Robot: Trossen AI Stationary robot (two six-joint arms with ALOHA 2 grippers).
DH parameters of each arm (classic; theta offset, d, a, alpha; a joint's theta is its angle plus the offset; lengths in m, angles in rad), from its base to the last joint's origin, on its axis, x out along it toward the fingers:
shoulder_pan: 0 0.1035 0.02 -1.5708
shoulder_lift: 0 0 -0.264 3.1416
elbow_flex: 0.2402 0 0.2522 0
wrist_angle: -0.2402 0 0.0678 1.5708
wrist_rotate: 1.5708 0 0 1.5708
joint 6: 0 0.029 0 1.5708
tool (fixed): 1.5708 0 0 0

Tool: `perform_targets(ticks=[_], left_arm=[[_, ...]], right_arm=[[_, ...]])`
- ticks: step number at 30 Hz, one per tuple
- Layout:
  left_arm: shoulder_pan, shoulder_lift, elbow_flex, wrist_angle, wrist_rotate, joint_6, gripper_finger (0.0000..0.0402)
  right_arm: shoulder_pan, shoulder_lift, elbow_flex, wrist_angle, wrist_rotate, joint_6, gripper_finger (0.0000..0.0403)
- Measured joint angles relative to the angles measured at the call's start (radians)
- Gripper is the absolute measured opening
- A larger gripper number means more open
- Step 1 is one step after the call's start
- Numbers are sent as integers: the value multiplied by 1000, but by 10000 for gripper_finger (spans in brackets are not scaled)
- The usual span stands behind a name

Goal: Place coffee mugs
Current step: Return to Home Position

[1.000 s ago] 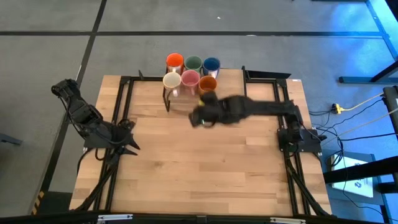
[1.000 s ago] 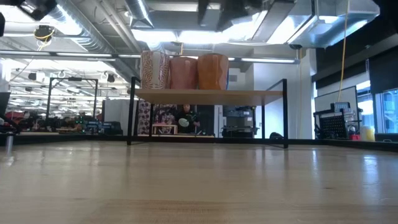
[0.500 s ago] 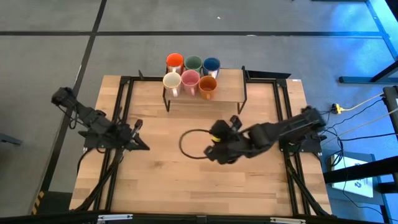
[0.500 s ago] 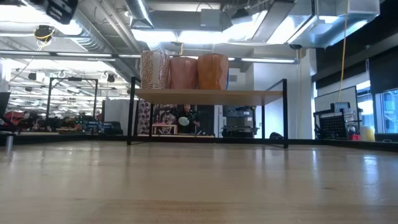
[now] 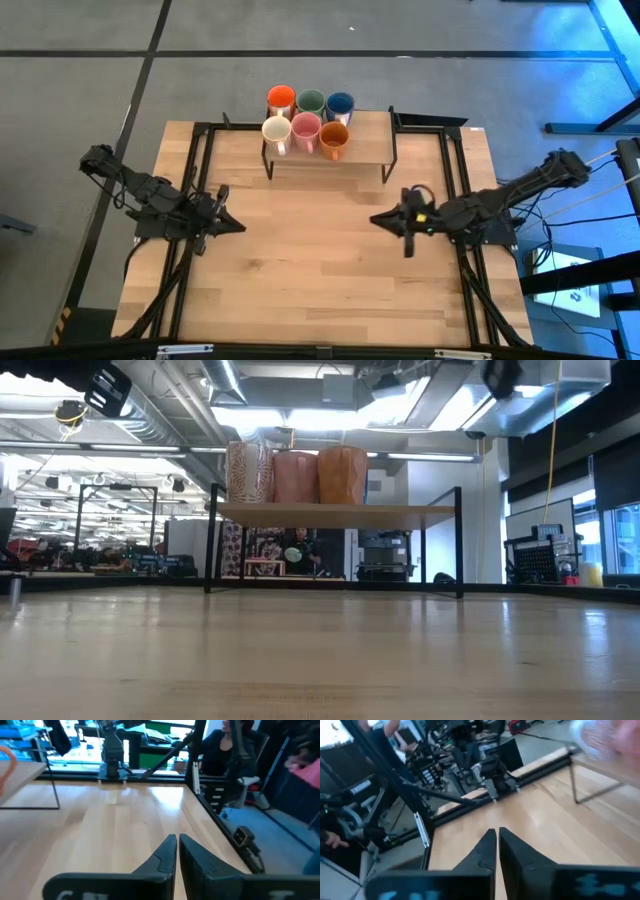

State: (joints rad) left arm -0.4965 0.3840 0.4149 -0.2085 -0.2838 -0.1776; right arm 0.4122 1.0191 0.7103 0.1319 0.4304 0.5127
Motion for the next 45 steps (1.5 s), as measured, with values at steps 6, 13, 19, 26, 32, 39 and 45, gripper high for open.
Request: perform_targets(ticks=[6, 13, 19, 26, 32, 39, 45], left_arm=[[2, 12, 0, 34, -97, -48, 17], [80, -31, -90, 126, -71, 24, 17], [202, -107, -291, 342, -44, -23, 18], [326, -190, -407, 506, 151, -52, 18], [402, -227, -407, 458, 227, -2, 18], [449, -277, -407, 346, 308, 43, 18], [472, -364, -407, 240, 405, 57, 18]], right_arm=[[0, -237, -193, -13, -24, 43, 18], [0, -466, -391, 89, -61, -184, 19], [0, -700, -560, 134, -76, -267, 19], [0, -930, -676, 156, -139, -358, 19], [0, -1017, -703, 99, -180, -390, 19], [0, -1017, -703, 51, -192, -388, 19], [0, -1017, -703, -33, -160, -373, 19]])
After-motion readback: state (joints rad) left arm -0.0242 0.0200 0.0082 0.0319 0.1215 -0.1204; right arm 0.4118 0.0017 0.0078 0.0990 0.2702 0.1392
